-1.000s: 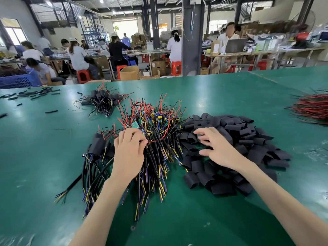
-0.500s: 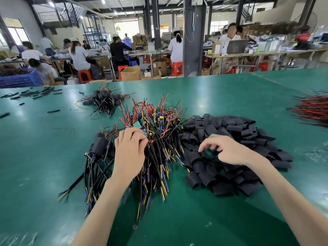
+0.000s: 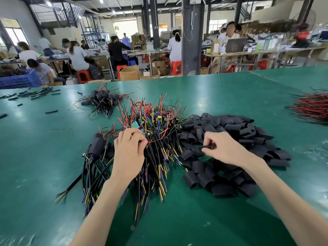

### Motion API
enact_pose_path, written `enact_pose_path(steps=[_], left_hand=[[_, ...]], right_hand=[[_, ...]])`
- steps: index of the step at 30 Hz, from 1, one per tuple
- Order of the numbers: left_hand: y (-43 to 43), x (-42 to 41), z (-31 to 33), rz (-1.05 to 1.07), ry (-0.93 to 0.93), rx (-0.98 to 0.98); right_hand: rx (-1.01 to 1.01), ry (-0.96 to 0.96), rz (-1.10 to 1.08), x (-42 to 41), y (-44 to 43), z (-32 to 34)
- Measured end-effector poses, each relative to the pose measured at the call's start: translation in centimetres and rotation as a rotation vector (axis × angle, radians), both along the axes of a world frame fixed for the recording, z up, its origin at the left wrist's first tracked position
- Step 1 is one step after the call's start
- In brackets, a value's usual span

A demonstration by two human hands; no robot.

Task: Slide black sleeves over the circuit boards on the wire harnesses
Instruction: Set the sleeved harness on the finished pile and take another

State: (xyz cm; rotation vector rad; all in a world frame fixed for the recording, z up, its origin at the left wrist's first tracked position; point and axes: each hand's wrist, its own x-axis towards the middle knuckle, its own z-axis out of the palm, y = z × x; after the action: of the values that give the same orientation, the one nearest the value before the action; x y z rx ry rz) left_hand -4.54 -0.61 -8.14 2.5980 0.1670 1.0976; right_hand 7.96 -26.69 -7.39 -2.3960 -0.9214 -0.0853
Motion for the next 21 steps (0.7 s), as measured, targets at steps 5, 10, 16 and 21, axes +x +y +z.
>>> enact_pose_path(steps=[5, 10, 16, 21], left_hand=[[-0.1, 0.0, 0.0, -0.008, 0.007, 0.001], [-0.2, 0.0, -0.1, -0.016, 0.002, 0.013], [-0.3, 0.0, -0.1, -0.019, 0.016, 0.03], [-0.8, -0.2, 0.1, -0.028, -0.015, 0.087]], right_hand=[[-0.196, -0.048, 0.083, -0.8, 0.9, -0.9], [-0.254, 0.025, 0.14, -0.9, 1.1, -1.2], [-0.336, -0.099, 0.053, -1.0, 0.8, -1.1], [-0.382, -0.11, 0.005, -0.9, 0.5, -0.9]])
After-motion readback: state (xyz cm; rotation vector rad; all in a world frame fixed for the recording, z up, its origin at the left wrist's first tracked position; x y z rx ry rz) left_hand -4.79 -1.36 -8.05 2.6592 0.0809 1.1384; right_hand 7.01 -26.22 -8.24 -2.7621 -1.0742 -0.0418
